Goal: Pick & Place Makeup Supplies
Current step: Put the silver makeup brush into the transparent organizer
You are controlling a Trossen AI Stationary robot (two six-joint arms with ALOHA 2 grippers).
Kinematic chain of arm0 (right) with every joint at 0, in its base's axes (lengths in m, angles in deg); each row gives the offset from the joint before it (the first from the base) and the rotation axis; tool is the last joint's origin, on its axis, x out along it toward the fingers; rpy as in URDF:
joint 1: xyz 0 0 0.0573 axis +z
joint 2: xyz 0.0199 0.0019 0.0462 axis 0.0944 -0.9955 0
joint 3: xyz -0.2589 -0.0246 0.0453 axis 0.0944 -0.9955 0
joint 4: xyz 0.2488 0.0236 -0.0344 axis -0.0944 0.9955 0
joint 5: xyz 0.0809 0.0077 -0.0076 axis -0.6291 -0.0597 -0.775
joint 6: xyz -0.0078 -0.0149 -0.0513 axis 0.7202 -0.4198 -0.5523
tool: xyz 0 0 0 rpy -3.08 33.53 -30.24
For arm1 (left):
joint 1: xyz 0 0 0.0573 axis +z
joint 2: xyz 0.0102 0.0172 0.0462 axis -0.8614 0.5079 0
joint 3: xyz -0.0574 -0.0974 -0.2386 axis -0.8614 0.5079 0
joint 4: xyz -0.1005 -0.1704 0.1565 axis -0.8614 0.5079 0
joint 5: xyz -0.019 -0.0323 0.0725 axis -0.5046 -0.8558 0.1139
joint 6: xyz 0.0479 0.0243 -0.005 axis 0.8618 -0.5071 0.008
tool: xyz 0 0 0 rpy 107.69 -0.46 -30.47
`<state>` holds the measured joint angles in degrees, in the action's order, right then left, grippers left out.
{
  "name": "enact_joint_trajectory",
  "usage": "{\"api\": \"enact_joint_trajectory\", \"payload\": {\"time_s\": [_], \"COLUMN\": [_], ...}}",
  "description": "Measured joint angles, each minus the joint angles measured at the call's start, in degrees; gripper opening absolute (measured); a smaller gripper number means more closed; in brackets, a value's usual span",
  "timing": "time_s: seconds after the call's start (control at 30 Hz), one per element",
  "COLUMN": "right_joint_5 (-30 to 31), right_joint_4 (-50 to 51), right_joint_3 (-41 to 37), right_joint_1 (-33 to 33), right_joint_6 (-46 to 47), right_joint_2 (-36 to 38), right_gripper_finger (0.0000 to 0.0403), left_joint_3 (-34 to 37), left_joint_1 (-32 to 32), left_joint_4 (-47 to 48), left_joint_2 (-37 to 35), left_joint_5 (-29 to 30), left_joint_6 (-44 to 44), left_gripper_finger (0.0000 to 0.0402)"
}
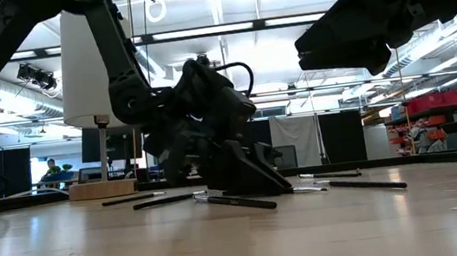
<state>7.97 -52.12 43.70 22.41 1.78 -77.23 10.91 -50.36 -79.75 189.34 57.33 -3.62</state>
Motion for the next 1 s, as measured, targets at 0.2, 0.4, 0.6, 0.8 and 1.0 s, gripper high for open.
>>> {"api": "enact_joint_trajectory", "payload": {"time_s": [0.2,0.4,0.6,0.8,1.0], "right_joint_5": [-0.6,-0.6,-0.6,-0.4,-0.4], "right_joint_4": [-0.7,-1.6,-1.9,-1.9,-1.6], "right_joint_3": [0.0,0.0,0.0,0.0,0.0], "right_joint_1": [0.1,1.5,3.4,3.7,3.7], "right_joint_6": [0.0,0.0,0.2,0.2,0.5], "right_joint_2": [0.0,0.0,0.0,0.0,0.0], "right_gripper_finger": [0.0194,0.0194,0.0194,0.0194,0.0194], "left_joint_3": [-0.1,-0.1,0.2,0.5,0.7], "left_joint_1": [1.7,2.1,2.2,2.3,2.4], "left_joint_4": [3.2,3.7,3.7,4.6,6.5], "left_joint_2": [-0.1,-0.2,-1.0,-3.2,-6.2], "left_joint_5": [0.8,0.3,-0.1,-0.5,0.1], "left_joint_6": [3.2,3.8,1.4,-1.2,-2.4], "left_gripper_finger": [0.0040,0.0015,0.0014,0.0014,0.0013]}}
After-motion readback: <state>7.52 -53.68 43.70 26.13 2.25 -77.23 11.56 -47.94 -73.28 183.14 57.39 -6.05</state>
